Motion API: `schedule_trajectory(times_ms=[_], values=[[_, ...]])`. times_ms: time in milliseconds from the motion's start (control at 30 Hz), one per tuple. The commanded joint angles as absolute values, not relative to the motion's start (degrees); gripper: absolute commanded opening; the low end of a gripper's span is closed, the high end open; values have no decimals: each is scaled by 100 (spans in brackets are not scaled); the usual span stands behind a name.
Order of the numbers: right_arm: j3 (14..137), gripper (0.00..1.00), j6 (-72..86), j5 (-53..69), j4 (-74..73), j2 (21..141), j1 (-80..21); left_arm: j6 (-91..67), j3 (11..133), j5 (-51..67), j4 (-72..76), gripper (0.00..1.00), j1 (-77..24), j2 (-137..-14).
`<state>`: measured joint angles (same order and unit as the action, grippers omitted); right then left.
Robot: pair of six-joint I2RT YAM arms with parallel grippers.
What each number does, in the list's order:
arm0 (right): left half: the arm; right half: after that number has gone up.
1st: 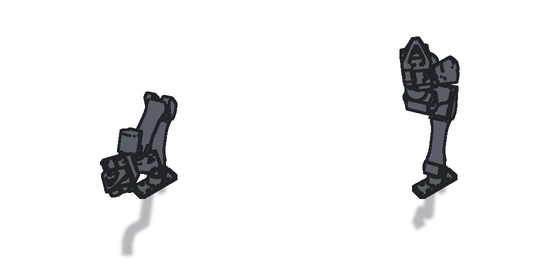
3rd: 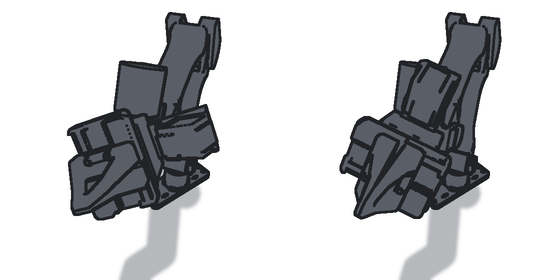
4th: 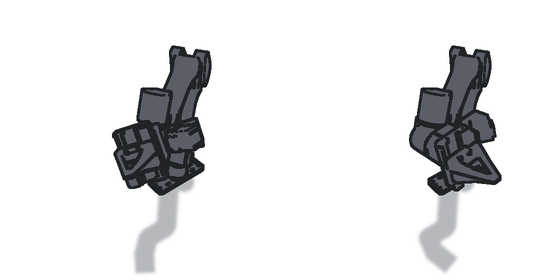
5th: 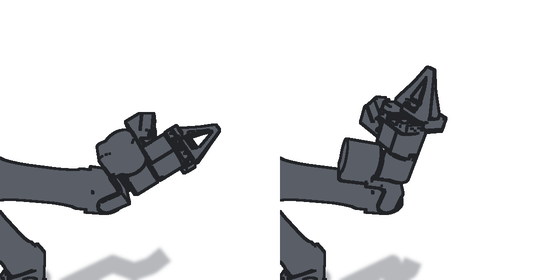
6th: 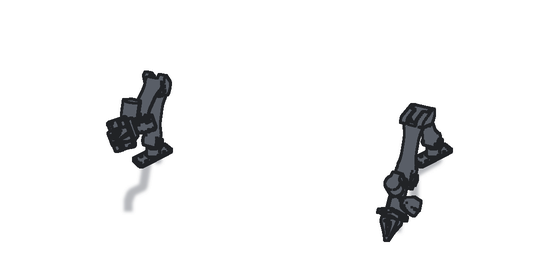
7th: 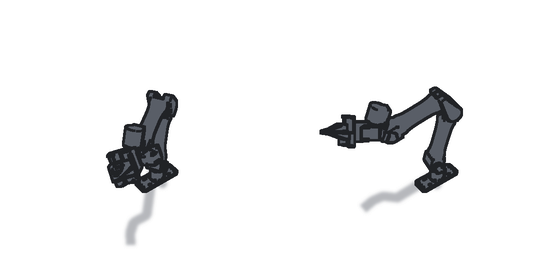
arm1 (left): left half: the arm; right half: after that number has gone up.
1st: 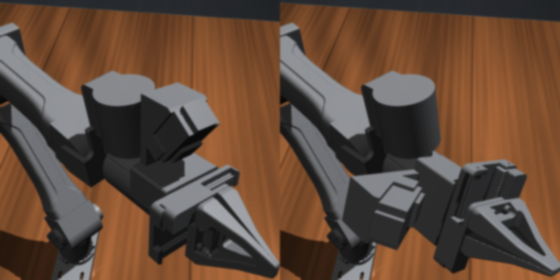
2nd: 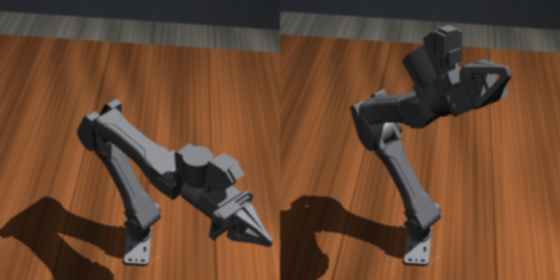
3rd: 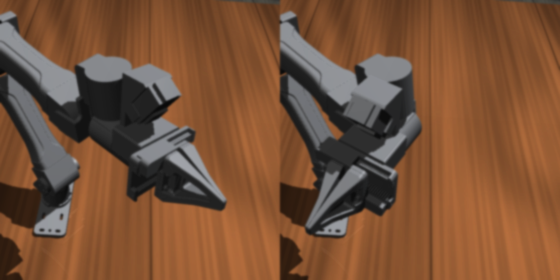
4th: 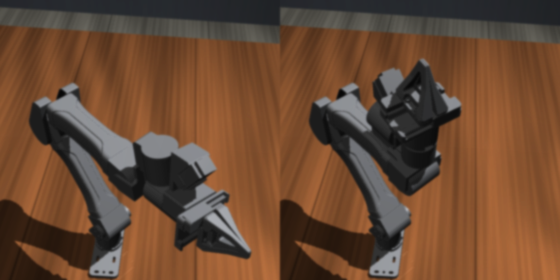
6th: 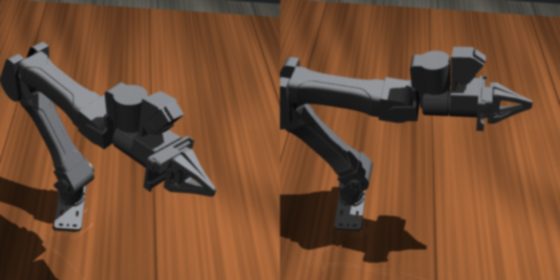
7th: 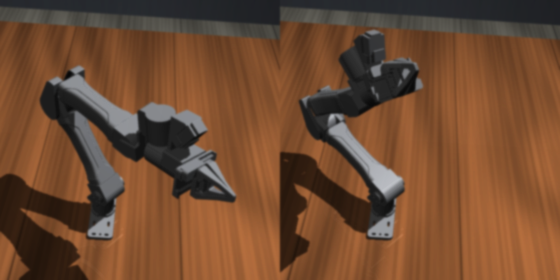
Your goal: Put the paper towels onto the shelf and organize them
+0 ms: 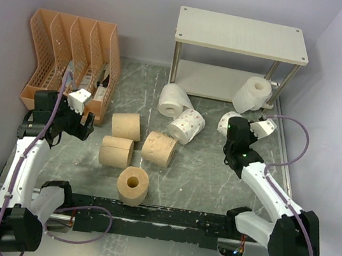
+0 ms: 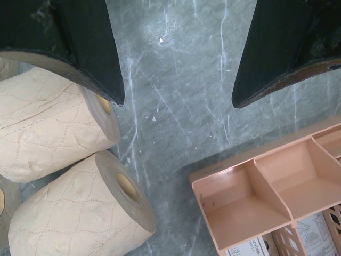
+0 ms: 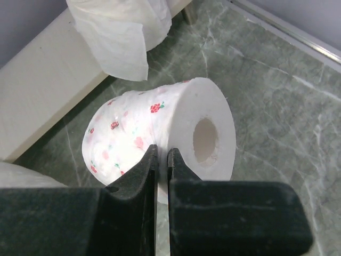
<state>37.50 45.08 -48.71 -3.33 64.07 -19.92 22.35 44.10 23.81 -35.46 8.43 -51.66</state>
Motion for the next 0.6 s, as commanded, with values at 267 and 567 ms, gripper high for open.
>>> schedule_trajectory(times_ms=[267,567], values=[[5034,0,2365,-4186,-103,7504,-1951,2303,4509,2517,-3507,94,884,-5141],[7751,0,79,-4248,-280,9382,-1960,2294,4511,2507,-3498,94,886,-5172]])
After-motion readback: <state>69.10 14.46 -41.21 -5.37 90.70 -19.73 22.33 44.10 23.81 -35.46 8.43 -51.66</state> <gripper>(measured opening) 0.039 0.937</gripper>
